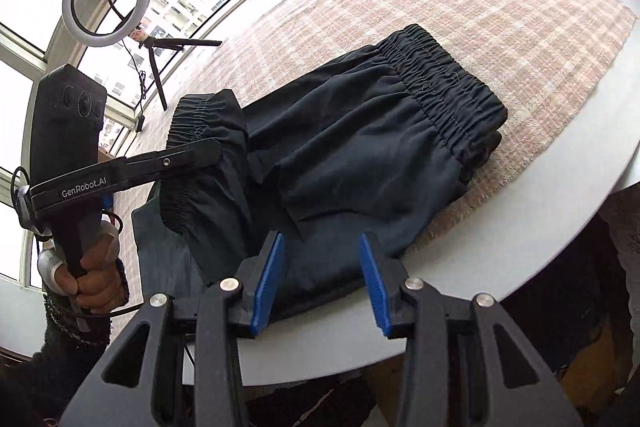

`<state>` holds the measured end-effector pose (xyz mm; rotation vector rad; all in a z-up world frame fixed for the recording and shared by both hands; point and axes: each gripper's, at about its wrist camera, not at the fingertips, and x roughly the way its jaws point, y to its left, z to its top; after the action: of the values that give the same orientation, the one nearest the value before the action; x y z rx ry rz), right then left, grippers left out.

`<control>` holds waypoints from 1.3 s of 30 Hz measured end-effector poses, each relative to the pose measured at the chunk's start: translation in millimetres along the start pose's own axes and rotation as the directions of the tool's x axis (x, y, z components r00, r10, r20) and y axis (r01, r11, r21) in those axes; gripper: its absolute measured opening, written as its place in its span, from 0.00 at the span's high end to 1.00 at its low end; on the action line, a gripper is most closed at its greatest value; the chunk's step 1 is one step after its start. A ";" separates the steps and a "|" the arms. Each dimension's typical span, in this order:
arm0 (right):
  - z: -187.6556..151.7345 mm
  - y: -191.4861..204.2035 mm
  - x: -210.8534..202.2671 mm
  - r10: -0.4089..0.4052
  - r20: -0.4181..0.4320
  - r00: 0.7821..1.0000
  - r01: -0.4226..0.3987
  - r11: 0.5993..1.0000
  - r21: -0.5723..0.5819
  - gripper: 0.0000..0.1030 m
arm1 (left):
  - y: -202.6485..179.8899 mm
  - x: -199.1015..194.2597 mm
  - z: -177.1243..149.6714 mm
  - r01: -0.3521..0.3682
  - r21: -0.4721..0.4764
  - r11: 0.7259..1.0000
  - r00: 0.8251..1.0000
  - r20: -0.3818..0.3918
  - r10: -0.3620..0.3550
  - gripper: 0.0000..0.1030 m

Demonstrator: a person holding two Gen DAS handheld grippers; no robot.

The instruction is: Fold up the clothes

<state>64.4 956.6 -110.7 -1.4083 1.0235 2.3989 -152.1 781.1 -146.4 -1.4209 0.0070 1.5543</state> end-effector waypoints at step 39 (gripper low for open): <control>37.4 38.9 74.5 -0.183 -0.121 0.976 0.113 0.891 -0.440 0.77 | 150.5 -116.0 -147.9 -0.349 -0.221 0.911 0.937 -0.077 0.340 0.51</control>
<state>-20.0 937.8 -142.0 -1.7690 0.3924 2.5286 -157.9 544.7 -191.9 -1.7015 0.1074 1.8658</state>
